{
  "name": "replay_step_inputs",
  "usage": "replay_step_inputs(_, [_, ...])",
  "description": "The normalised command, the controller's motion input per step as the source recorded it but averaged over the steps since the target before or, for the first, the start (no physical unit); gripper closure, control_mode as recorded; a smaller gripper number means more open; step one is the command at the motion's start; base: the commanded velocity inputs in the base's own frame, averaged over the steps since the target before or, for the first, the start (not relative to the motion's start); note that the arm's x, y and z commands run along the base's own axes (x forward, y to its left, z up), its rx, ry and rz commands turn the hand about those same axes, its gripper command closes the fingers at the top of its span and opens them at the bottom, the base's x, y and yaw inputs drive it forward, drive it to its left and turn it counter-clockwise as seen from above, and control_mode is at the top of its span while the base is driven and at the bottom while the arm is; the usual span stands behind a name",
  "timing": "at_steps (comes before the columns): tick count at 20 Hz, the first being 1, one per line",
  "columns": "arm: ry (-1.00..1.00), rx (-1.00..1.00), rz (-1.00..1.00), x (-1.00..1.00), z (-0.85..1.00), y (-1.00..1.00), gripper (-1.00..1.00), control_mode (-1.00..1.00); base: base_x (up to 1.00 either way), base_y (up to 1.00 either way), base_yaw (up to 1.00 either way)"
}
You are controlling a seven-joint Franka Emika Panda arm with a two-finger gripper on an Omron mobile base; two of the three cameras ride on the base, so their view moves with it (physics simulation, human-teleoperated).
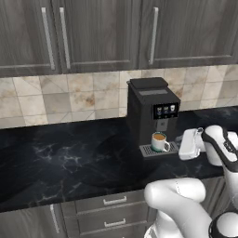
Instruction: Pick up the brewed coffee from the coffee machine and place it next to the breakfast plate on the dining counter.
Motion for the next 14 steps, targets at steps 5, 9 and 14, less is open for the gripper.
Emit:
replay_step_inputs(5, [0.0, 0.04, 0.0, 0.19, -0.22, 0.01, -1.0, -1.0, 0.0, 0.0, 0.0])
replay_step_inputs(9, [0.0, 0.03, 0.0, 0.23, -0.19, 0.02, -1.0, -1.0, 0.0, 0.0, 0.0])
replay_step_inputs(14, [0.0, 0.03, 0.0, 0.33, -0.15, 0.0, -1.0, -1.0, 0.0, 0.0, 0.0])
